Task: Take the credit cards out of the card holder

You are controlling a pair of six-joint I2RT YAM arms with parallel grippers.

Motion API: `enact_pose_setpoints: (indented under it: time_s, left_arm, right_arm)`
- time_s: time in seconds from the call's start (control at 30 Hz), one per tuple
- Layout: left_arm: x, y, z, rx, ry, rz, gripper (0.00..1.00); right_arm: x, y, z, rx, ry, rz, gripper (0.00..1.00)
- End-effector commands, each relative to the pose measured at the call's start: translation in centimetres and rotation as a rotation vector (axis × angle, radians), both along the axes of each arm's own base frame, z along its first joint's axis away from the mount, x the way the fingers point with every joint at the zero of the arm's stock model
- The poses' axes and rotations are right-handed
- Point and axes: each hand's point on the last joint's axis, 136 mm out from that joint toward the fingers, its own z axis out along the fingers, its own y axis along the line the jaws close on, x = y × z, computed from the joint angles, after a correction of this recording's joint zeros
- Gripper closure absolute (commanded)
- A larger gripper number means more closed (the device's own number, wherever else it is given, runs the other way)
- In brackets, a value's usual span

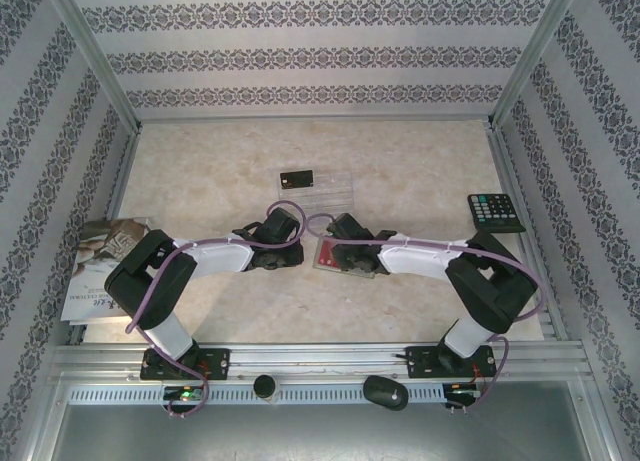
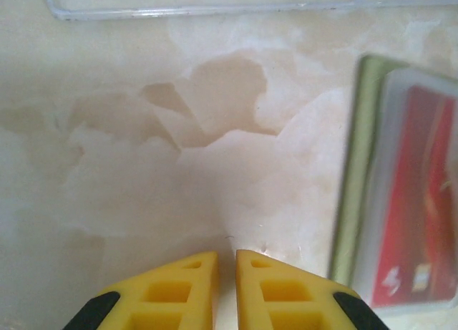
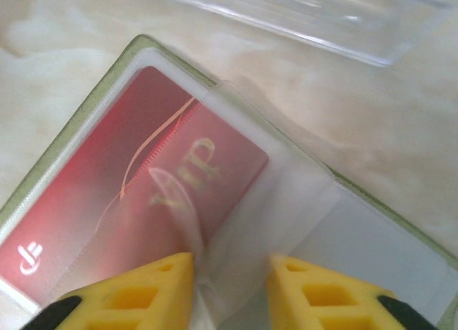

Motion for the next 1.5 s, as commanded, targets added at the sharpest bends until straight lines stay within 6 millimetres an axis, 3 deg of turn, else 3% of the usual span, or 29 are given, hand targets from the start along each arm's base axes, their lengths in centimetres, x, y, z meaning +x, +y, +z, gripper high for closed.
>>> enact_pose_setpoints:
  time_s: [0.0, 0.07, 0.23, 0.3, 0.53, 0.83, 1.03, 1.1, 1.3, 1.47]
  left_arm:
    - [-1.7, -0.7, -2.5, -0.003, 0.077, -0.048, 0.86]
    - [-1.7, -0.8, -2.4, -0.007, 0.074, -0.05, 0.86]
    - [-1.0, -1.4, -0.8, -0.047, 0.026, -0.054, 0.69]
    - [-0.8, -1.6, -0.2, -0.057, 0.011, -0.057, 0.62]
    - [-0.3, -1.5, 0.9, -0.048, -0.021, -0.061, 0.56]
    - [-0.1, 1.4, 1.9, -0.008, -0.045, 0.008, 0.54]
    - [-0.5, 1.9, 1.2, -0.011, -0.025, 0.022, 0.54]
    - [-0.5, 1.6, 1.2, -0.026, -0.023, 0.014, 0.54]
    - [-0.3, 0.9, 1.6, -0.06, -0.038, -0.007, 0.53]
    - [-0.4, 0.7, 1.8, -0.086, -0.042, -0.011, 0.52]
  right_arm:
    - [0.2, -2.6, 0.7, -0.004, -0.03, -0.094, 0.61]
    - [0.1, -2.4, 1.0, 0.039, -0.027, -0.087, 0.61]
    - [0.0, -1.3, 1.2, 0.113, 0.005, -0.07, 0.59]
    - [0.0, -0.4, 2.1, 0.176, -0.01, -0.049, 0.56]
    - [1.0, 0.9, 4.4, 0.2, -0.047, -0.009, 0.51]
    - [0.9, 1.0, -0.5, 0.019, 0.095, 0.019, 0.52]
    - [-0.8, 2.2, -3.0, 0.007, 0.19, 0.094, 0.63]
    - [-1.2, 2.7, -3.1, 0.014, 0.194, 0.118, 0.75]
    - [-1.6, 5.1, -1.6, 0.115, 0.16, 0.233, 1.0]
    - [-1.8, 7.5, 0.3, 0.217, 0.147, 0.31, 1.0]
